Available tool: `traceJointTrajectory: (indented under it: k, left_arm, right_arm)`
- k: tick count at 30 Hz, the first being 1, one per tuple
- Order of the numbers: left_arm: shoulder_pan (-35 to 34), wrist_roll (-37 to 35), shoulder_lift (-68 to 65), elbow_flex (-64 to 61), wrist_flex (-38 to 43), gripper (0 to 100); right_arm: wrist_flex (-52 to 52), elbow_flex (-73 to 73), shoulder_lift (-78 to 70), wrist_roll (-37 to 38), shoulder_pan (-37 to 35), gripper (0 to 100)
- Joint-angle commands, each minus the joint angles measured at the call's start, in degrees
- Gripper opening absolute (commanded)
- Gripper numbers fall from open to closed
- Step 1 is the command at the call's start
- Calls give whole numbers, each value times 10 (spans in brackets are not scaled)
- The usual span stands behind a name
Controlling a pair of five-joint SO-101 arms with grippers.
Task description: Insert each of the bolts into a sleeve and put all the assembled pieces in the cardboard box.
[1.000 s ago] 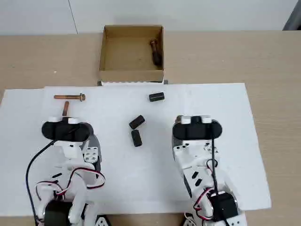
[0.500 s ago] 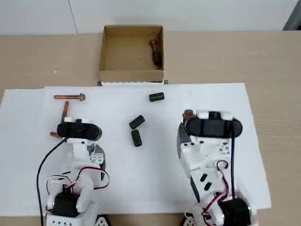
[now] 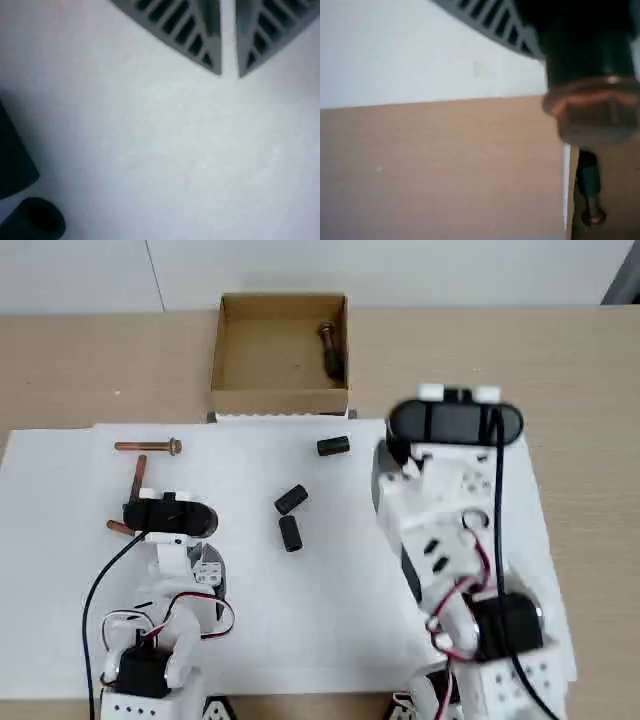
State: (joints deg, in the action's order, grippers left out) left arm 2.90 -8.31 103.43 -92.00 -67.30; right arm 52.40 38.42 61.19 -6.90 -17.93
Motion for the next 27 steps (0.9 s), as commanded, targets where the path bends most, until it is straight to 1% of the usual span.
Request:
traceJointTrajectory:
  k: [1, 6, 12, 20, 22, 27]
  left_arm:
    - [-2, 4, 7, 2, 13, 6]
    - [-2, 3, 7, 2, 11, 6]
    - [-2, 3, 6, 3, 11, 6]
    - [-2, 3, 6, 3, 11, 6]
    - [-2, 3, 6, 3, 9, 6]
    - [-2, 0, 6, 7, -6, 6]
  right_arm:
    - [-63, -87, -87, 0, 2, 4]
    - [-118, -194, -238, -1, 3, 4]
    - [-147, -338, -430, 0, 4, 4]
    - [-219, -541, -695, 3, 7, 4]
    - [-227, -587, -758, 30, 6, 4]
    - [-265, -680, -907, 128, -7, 5]
